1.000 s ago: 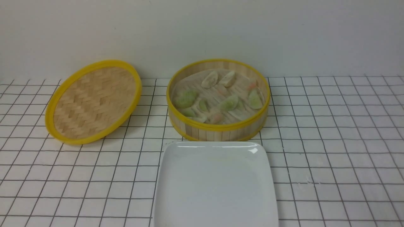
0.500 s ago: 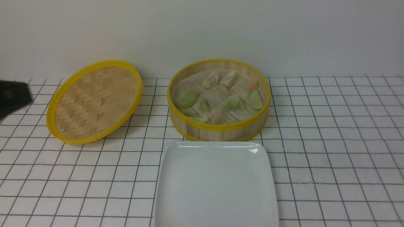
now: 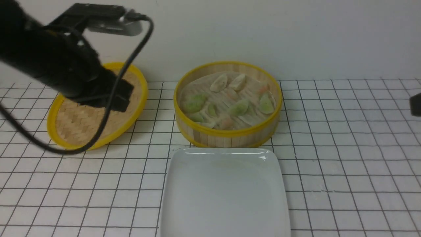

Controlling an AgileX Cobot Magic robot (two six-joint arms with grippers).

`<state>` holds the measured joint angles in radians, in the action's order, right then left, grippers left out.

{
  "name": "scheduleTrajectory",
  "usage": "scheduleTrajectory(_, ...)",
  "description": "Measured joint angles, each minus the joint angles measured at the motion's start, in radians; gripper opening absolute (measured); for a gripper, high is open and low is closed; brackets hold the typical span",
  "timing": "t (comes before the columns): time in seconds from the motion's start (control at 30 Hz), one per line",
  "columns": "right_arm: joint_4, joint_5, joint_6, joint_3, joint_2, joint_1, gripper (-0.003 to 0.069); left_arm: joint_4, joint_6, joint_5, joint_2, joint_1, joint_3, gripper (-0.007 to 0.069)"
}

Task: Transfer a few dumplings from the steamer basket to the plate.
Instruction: Use the left arm to grab a dumpling from the steamer

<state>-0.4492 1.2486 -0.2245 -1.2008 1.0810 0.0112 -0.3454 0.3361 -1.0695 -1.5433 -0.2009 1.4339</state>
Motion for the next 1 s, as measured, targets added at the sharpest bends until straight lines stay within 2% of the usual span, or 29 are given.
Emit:
scheduleTrajectory(0.2, 0.001, 0.002, 0.009, -0.007, 0.111, 0.000, -0.0013, 0.078, 0.014, -0.053, -0.291, -0.097, 0.312, -0.0002)
scheduleTrajectory(0.33, 0.000, 0.002, 0.015, -0.008, 0.119, 0.000, -0.0011, 0.151, 0.046, -0.096, -0.455, -0.139, 0.493, 0.0056)
scheduleTrajectory(0.43, 0.000, 0.003, 0.015, -0.008, 0.119, 0.000, -0.0011, 0.180, 0.055, -0.098, -0.552, -0.157, 0.596, 0.0155)
scheduleTrajectory(0.5, 0.000, 0.003, 0.016, -0.008, 0.119, 0.000, -0.0011, 0.194, 0.054, -0.056, -0.616, -0.162, 0.653, 0.0255)
scheduleTrajectory(0.53, 0.000, 0.003, 0.016, -0.008, 0.119, 0.000, -0.0011, 0.194, 0.054, -0.050, -0.622, -0.162, 0.656, 0.0264)
scheduleTrajectory(0.6, 0.000, 0.003, 0.027, -0.008, 0.119, 0.000, -0.0011, 0.198, 0.043, 0.021, -0.685, -0.162, 0.686, 0.0375)
scheduleTrajectory(0.73, 0.000, 0.003, 0.042, -0.008, 0.119, 0.000, -0.0010, 0.199, 0.041, 0.122, -0.764, -0.162, 0.693, 0.0472)
scheduleTrajectory(1.0, 0.000, 0.003, 0.044, -0.008, 0.119, 0.000, -0.0010, 0.257, 0.040, 0.172, -0.869, -0.162, 0.701, 0.0487)
